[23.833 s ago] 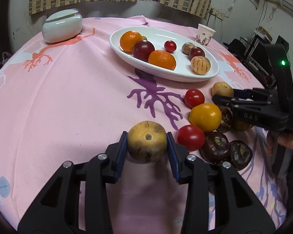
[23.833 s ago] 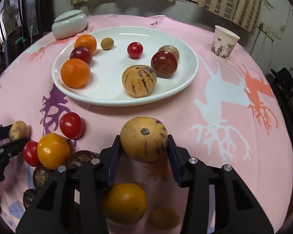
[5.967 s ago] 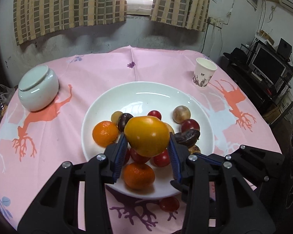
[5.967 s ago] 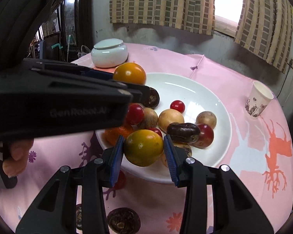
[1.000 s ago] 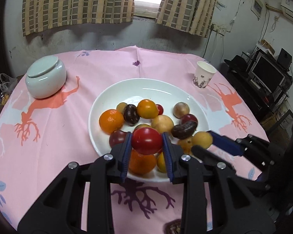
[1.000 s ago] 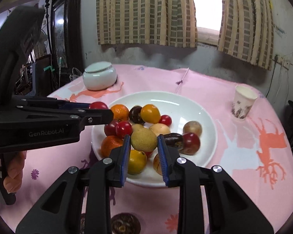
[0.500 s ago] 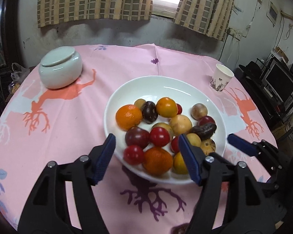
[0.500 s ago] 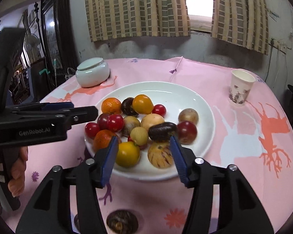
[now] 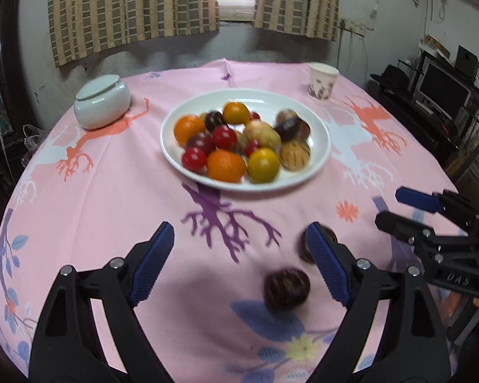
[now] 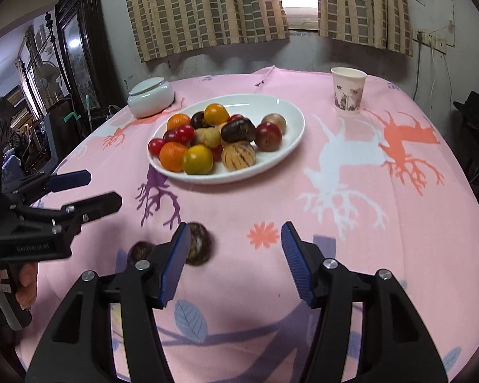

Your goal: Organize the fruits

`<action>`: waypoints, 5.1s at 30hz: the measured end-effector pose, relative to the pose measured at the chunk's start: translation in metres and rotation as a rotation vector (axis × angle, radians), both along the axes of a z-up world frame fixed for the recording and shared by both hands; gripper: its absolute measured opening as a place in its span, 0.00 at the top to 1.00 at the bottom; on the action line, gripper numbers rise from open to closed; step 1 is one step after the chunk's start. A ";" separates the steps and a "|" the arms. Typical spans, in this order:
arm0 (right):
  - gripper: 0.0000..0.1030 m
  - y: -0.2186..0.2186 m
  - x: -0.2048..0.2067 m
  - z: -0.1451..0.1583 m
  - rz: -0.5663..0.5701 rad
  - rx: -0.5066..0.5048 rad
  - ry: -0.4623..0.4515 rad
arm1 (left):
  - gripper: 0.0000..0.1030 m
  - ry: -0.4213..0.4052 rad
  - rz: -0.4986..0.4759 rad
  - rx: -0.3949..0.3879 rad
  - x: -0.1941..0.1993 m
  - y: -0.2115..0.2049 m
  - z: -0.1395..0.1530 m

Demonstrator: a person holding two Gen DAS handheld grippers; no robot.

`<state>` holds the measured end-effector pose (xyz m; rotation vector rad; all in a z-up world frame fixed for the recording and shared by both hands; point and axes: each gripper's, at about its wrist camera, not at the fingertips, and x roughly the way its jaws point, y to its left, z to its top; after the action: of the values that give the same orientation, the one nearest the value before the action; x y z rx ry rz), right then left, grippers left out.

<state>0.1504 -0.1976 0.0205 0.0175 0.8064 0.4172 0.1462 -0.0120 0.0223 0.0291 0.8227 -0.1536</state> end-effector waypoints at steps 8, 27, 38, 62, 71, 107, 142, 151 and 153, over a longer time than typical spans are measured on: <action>0.42 -0.015 0.000 -0.012 -0.012 0.058 0.033 | 0.15 0.046 0.006 0.013 -0.021 -0.003 -0.021; 0.42 -0.001 -0.002 -0.024 0.042 -0.007 0.053 | 0.14 0.098 -0.045 0.057 -0.019 -0.020 -0.061; 0.42 0.007 -0.004 -0.027 0.064 -0.019 0.057 | 0.57 0.054 -0.102 0.055 -0.019 -0.029 -0.066; 0.42 0.076 0.017 -0.041 0.158 -0.205 0.060 | 0.57 0.061 0.035 -0.044 -0.016 0.018 -0.042; 0.57 0.085 0.024 -0.052 0.156 -0.241 0.069 | 0.57 0.083 0.055 -0.066 -0.012 0.025 -0.043; 0.59 0.038 0.043 0.067 0.087 -0.107 -0.203 | 0.57 -0.029 0.035 -0.041 0.049 0.024 0.046; 0.36 0.046 0.041 0.016 -0.014 -0.154 -0.089 | 0.09 0.052 0.099 -0.020 0.041 0.017 -0.006; 0.35 0.028 -0.005 0.023 -0.068 -0.133 -0.091 | 0.05 0.007 0.084 -0.010 -0.013 0.009 0.006; 0.35 0.025 -0.012 0.022 -0.080 -0.129 -0.088 | 0.05 0.004 0.087 -0.012 -0.020 0.010 0.008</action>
<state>0.1387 -0.1730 0.0427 -0.0878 0.7422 0.2881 0.1263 -0.0019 0.0305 -0.0187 0.8255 -0.0764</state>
